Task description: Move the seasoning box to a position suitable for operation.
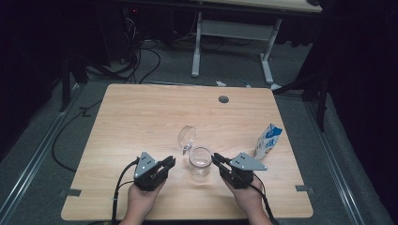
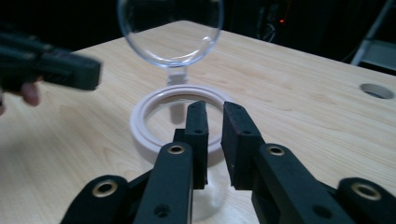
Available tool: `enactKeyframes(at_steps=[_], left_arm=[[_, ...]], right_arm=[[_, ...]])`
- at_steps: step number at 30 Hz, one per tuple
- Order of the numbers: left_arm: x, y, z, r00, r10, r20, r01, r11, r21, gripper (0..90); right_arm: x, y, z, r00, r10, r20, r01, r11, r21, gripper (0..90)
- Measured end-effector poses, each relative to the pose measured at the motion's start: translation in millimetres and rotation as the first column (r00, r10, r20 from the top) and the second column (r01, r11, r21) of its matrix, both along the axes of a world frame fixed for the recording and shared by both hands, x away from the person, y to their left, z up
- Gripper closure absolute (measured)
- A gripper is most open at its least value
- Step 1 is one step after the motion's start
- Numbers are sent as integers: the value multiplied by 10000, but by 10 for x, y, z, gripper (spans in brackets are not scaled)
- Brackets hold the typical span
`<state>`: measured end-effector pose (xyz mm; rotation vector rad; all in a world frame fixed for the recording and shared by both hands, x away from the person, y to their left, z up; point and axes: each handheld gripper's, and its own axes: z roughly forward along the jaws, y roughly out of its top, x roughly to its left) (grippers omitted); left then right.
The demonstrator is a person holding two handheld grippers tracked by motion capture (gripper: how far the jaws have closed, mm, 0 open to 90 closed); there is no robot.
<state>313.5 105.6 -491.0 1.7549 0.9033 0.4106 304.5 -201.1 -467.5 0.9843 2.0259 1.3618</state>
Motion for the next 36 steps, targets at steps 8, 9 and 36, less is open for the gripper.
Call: enactKeyframes(at_steps=[8, 9, 36], left_arm=[[-46, 319, -244, 9973, 699, -207, -680, 9945, 795, 719], [-50, 348, -262, 9968, 764, -240, -742, 9940, 806, 699], [-90, 522, -266, 9954, 946, 127, -952, 9935, 622, 615]], right_arm=[[23, -124, -51, 9985, -489, -250, 487, 9988, -92, 696], [21, -137, -61, 9982, -539, -259, 537, 9985, -88, 680], [-168, -1137, -308, 8965, -4368, -733, 4337, 8994, -553, 389]])
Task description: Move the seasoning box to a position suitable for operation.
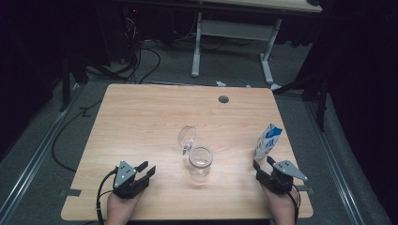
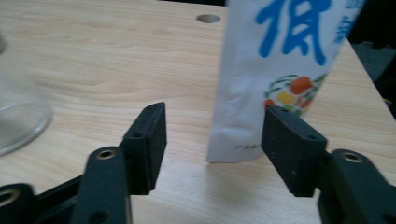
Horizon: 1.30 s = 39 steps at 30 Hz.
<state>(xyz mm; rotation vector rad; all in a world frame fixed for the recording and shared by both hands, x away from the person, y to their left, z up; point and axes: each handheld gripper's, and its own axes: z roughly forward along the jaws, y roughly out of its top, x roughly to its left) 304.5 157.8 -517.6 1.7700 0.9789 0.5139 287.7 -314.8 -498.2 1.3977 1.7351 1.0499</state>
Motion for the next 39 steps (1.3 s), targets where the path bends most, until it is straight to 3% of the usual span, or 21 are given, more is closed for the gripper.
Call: enactKeyframes(at_steps=[7, 17, 21, 30, 39], left_arm=[[-56, 50, -3, 9997, 242, -14, -242, 9997, -5, 615], [-229, 251, 0, 9967, 802, 130, -801, 9968, -37, 620], [-278, 323, 1, 9950, 986, 139, -984, 9951, -106, 621], [-285, 281, 12, 9959, 884, 183, -883, 9961, -73, 621], [-183, 163, 23, 9988, 469, 169, -466, 9988, -176, 616]], right_arm=[[180, -134, -10, 9979, -637, -153, 642, 9973, 344, 247], [380, -134, 23, 9969, -774, -105, 778, 9960, 441, 218], [456, -107, 19, 9934, -1132, -169, 1134, 9935, 127, 215], [439, -143, 17, 9908, -1347, -149, 1346, 9909, -63, 285], [272, -247, 25, 9955, -938, 97, 939, 9955, -108, 545]])
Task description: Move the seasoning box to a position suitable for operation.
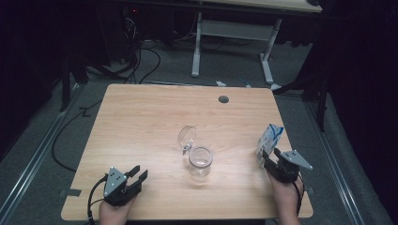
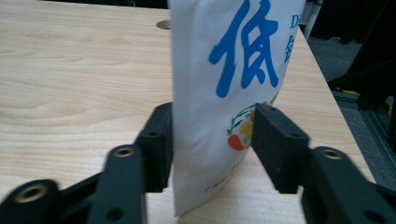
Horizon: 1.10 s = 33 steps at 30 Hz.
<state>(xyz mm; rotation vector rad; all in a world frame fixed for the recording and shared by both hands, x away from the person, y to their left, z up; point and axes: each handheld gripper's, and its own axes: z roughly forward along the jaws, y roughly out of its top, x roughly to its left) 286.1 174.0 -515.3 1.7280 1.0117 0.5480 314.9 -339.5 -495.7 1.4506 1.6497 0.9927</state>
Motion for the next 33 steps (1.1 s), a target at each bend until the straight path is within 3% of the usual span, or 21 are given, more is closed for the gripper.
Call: enactKeyframes(at_steps=[4, 10, 17, 23, 28, 33], left_arm=[[41, -43, 1, 9999, -153, -24, 153, 9999, -32, 615], [100, -98, -6, 9995, -299, -89, 298, 9995, -49, 608], [98, -91, -8, 9996, -281, -82, 281, 9996, -18, 604], [52, -19, -13, 9999, -83, -95, 83, 10000, -45, 602], [4, 68, -10, 9998, 168, -62, -169, 9998, -105, 602], [-23, 116, -9, 9995, 322, -54, -323, 9994, -140, 602]], right_arm=[[-63, -42, 1, 10000, 45, 78, -44, 9999, -121, 626], [-130, -146, -3, 9999, -30, 143, 30, 10000, 0, 670], [-122, -172, 22, 9999, 77, 107, -82, 9989, 468, 624], [-72, -81, 49, 9992, 54, 392, -59, 9999, 113, 607], [3, -83, 28, 9995, 14, 311, -20, 9998, 194, 514], [22, -79, 31, 9991, -24, 420, 15, 9998, 212, 624]])
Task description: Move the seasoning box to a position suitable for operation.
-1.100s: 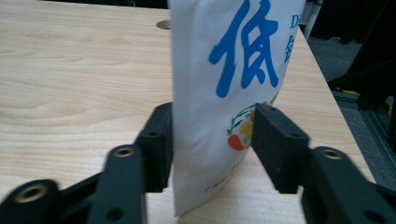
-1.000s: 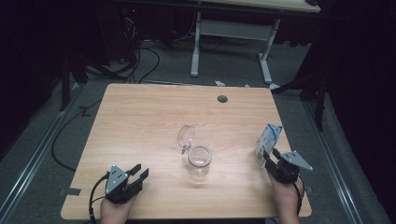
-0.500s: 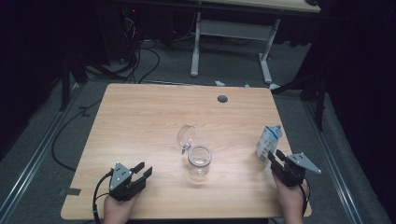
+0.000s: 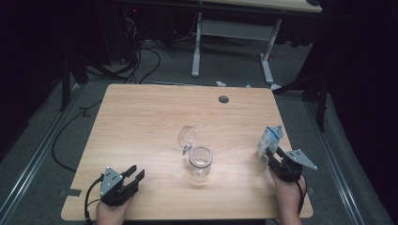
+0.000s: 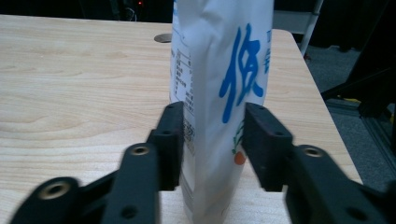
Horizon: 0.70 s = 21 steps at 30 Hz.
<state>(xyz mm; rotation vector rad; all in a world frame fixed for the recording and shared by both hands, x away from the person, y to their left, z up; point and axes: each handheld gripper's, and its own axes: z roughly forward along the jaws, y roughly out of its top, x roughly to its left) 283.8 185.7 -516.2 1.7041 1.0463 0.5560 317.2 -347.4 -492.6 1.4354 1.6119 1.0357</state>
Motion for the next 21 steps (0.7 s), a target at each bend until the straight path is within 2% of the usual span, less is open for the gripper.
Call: enactKeyframes(at_steps=[6, 9, 12, 17, 21], left_arm=[[-5, -1, -3, 10000, 18, -5, -18, 10000, -7, 601], [-3, -5, -6, 10000, -5, -19, 5, 10000, -17, 600], [0, -10, -10, 10000, -28, -30, 28, 10000, -15, 599], [-3, -14, -6, 10000, -77, 17, 77, 10000, -53, 595], [-7, -11, -5, 9999, -139, 24, 140, 9998, -136, 585]], right_arm=[[-11, 12, 9, 9999, 11, 141, -9, 9999, -170, 789], [-24, 16, 6, 9994, 195, 269, -187, 9994, -281, 841], [-28, 11, 3, 9991, 329, 270, -320, 9989, -332, 863], [-31, -62, -10, 9985, 495, 253, -499, 9987, 116, 880], [-31, -73, -3, 9980, 595, 207, -598, 9981, 156, 884]])
